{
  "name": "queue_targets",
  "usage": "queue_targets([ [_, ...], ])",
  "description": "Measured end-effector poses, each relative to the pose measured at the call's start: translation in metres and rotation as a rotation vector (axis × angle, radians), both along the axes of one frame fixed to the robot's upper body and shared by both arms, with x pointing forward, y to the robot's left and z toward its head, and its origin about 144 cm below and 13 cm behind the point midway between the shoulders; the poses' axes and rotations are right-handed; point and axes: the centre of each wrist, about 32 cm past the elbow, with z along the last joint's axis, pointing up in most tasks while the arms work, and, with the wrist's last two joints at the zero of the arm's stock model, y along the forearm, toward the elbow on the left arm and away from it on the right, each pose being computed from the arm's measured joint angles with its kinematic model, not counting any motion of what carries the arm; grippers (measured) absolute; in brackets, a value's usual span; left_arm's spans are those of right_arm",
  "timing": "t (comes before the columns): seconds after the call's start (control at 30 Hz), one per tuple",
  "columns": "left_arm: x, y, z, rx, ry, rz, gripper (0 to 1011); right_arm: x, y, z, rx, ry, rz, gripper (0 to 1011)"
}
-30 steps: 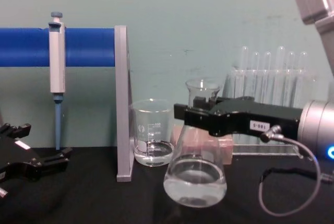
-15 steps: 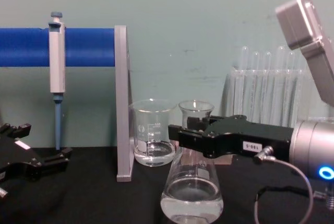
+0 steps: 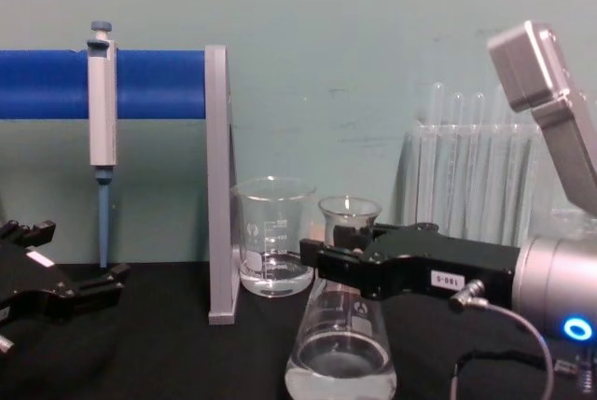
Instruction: Grasp the erlenmeyer flask with one hand, shake it three times, then place it back.
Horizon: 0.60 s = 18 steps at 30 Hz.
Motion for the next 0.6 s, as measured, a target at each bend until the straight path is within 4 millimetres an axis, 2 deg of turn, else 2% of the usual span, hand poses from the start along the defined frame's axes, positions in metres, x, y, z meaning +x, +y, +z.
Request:
queue_targets([
  [0.6, 0.0000, 0.0000, 0.0000, 0.000, 0.000, 0.000, 1001, 0.0006, 0.0024, -0.0103, -0.022, 0.019, 0.007, 449],
])
